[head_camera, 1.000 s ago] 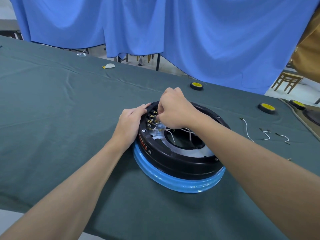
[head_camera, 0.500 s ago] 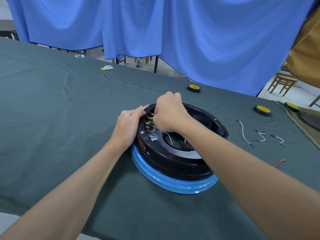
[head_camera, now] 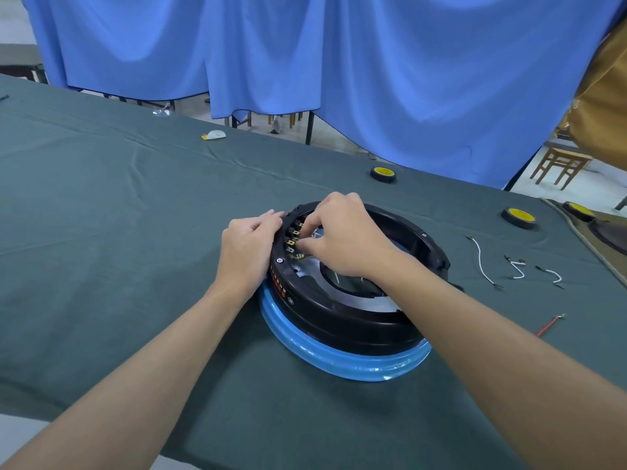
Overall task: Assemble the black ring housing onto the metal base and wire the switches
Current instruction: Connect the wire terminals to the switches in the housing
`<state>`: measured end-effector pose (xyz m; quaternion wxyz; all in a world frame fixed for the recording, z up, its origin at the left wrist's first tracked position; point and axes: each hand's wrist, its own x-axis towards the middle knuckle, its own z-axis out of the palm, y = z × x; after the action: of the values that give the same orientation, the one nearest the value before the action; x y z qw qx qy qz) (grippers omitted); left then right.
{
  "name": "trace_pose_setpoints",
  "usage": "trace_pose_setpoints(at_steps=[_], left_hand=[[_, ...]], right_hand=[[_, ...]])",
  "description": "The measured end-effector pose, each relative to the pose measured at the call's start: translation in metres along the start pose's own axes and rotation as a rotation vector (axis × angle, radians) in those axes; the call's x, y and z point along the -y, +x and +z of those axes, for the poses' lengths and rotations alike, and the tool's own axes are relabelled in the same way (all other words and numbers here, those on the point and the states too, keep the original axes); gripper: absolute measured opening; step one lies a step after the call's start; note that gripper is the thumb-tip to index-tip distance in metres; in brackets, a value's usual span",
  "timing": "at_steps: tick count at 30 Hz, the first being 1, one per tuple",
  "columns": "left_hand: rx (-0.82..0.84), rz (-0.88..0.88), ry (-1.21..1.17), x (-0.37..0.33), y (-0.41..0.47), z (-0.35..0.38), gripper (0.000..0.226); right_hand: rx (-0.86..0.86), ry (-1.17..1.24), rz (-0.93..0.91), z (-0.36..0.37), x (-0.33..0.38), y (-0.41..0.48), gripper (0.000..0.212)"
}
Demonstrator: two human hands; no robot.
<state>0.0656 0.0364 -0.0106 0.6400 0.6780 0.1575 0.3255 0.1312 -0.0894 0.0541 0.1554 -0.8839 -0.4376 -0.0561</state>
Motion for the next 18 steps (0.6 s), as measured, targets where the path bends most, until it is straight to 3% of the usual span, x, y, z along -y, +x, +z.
trace_pose_setpoints(at_steps=[4,11,18], left_hand=[[-0.033,0.063,0.125,0.002,-0.005,-0.004,0.057],[-0.013,0.043,0.141,-0.003,-0.008,-0.005,0.056],[-0.011,0.006,0.2,-0.002,-0.006,-0.006,0.056]], right_hand=[[0.006,-0.027,-0.044,-0.004,-0.005,0.002,0.01],[0.099,-0.136,-0.153,-0.017,-0.002,0.009,0.008],[0.081,-0.182,-0.16,-0.02,0.006,0.006,0.008]])
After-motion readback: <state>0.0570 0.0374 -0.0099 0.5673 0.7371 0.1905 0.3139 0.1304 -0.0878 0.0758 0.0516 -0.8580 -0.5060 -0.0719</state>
